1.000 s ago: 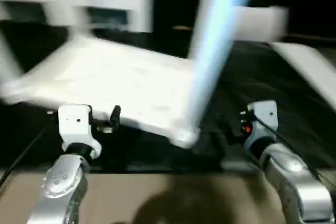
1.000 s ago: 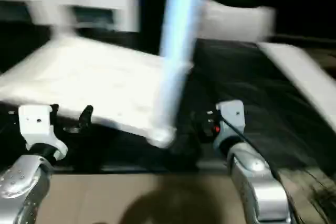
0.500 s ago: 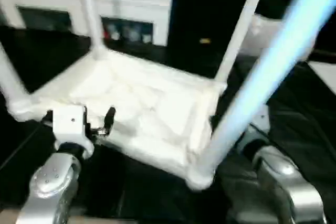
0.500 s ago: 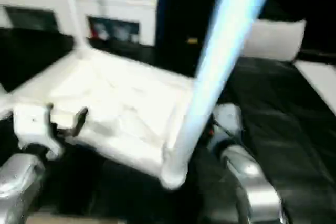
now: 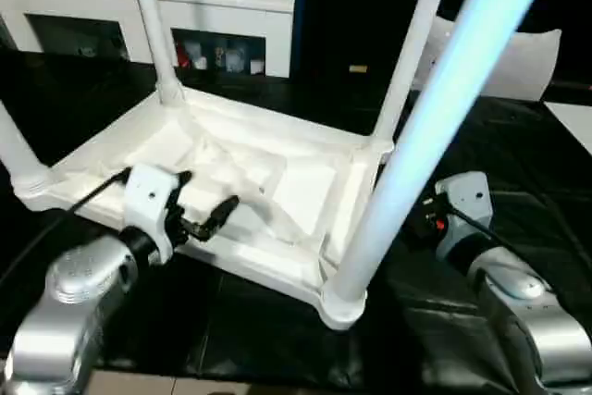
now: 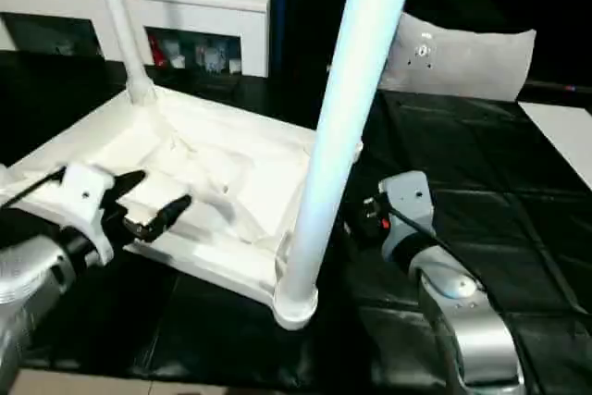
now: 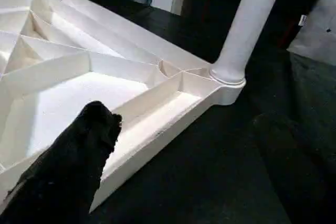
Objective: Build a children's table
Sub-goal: Rotate table base
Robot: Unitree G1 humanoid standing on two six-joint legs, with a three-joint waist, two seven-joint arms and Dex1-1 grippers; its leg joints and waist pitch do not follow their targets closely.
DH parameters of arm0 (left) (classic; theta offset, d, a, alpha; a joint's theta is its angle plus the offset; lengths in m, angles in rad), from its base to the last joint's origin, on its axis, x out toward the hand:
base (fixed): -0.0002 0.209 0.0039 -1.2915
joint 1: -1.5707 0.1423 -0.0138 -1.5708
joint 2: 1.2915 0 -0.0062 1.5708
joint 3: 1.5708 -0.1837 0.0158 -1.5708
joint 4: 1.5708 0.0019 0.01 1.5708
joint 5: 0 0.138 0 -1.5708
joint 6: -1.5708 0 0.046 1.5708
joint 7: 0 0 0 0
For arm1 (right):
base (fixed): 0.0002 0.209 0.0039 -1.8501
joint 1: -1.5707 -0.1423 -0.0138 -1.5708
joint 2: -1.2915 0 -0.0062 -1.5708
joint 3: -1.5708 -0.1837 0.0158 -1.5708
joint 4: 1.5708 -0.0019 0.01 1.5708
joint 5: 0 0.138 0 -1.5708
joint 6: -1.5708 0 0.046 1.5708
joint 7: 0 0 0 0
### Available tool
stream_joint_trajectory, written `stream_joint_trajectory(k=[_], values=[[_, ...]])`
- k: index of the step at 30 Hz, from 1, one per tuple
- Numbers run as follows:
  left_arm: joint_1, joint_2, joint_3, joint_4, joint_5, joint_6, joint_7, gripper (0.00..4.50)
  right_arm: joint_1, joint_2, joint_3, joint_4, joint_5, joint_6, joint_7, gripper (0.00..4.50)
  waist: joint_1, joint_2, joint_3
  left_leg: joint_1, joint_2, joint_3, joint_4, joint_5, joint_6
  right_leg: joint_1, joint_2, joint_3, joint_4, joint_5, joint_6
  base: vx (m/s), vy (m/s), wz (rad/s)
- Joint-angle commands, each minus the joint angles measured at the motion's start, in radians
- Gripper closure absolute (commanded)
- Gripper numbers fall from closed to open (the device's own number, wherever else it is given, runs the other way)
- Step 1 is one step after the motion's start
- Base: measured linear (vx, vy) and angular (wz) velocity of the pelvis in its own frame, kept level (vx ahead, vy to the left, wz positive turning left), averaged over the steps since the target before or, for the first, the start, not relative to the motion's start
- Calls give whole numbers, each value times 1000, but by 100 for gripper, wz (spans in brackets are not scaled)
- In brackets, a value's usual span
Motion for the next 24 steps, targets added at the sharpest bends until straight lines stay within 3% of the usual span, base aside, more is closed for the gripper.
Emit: stream_joint_trajectory(k=[1, 3, 4, 8, 10, 11, 12, 13, 16, 18, 22, 24], values=[[-46, 42, -60, 40, -26, 0, -115, 7, -27, -34, -4, 29, 5, 1, 47, 0, -4, 4, -26, -2, 65, -25, -118, -349, -30, 17, -79, 43, -100, -488, -76, 0, 0, 0], [-75, 71, -87, 68, -36, 5, -176, 7, -33, -57, 6, 38, 21, 12, 89, 0, -2, 8, -29, 5, 64, -22, -116, -341, -27, 14, -81, 45, -102, -485, -80, 0, 0, 0], [-96, 96, -109, 86, -48, 13, -239, 7, -32, -77, 12, 43, 30, 5, 124, 0, -4, 11, -28, -2, 67, -22, -118, -307, -27, 20, -80, 46, -96, -410, -103, 0, 0, 0], [-204, 201, -232, 186, -21, -43, -522, 41, -4, -205, 73, 86, 30, -100, 341, 0, 2, 7, -34, 0, 69, -14, -113, -240, -3, 25, -79, 48, -87, -309, -130, 0, 0, 0], [-221, 208, -247, 201, -14, -54, -550, 62, -3, -219, 82, 97, 28, -112, 367, 0, 3, 9, -39, 1, 70, -9, -108, -185, 11, 29, -81, 47, -80, -222, -167, 0, 0, 0], [-241, 218, -267, 218, -3, -67, -585, 76, -3, -230, 90, 112, 27, -128, 392, 0, 1, 4, -40, -8, 71, -7, -106, -137, 19, 38, -84, 45, -75, -163, -188, 0, 0, 0], [-262, 227, -285, 235, 7, -73, -613, 76, -6, -236, 97, 133, 27, -143, 414, 0, 1, 5, -47, -8, 70, -4, -99, -75, 23, 43, -83, 43, -64, -87, -208, 52, -7, -2], [-294, 235, -316, 266, 29, -93, -655, 86, -19, -238, 110, 176, 25, -170, 446, 0, 0, 3, -49, -6, 67, 0, -96, -37, 40, 39, -79, 41, -62, -44, -221, 52, -7, -2], [-379, 245, -410, 361, 83, -150, -751, 117, -33, -278, 130, 207, 55, -184, 557, 0, 1, -1, -54, -10, 67, 4, -88, 27, 68, 47, -77, 38, -54, 40, -251, 0, 0, 0], [-413, 238, -453, 411, 112, -182, -788, 123, -18, -325, 129, 160, 89, -159, 620, 0, 3, 0, -51, -13, 72, 4, -87, 23, 80, 48, -81, 38, -53, 49, -264, 0, 0, 0], [-451, 225, -498, 480, 162, -244, -818, 158, -18, -355, 143, 139, 101, -150, 666, 0, 1, 1, -45, -10, 81, 5, -94, -64, 58, 46, -88, 41, -67, -94, -255, 0, 0, 0], [-471, 209, -513, 519, 197, -272, -795, 164, -30, -354, 143, 140, 106, -142, 677, 0, 1, -5, -44, -5, 83, 10, -95, -92, 48, 42, -88, 42, -72, -145, -251, 0, 0, 0]])
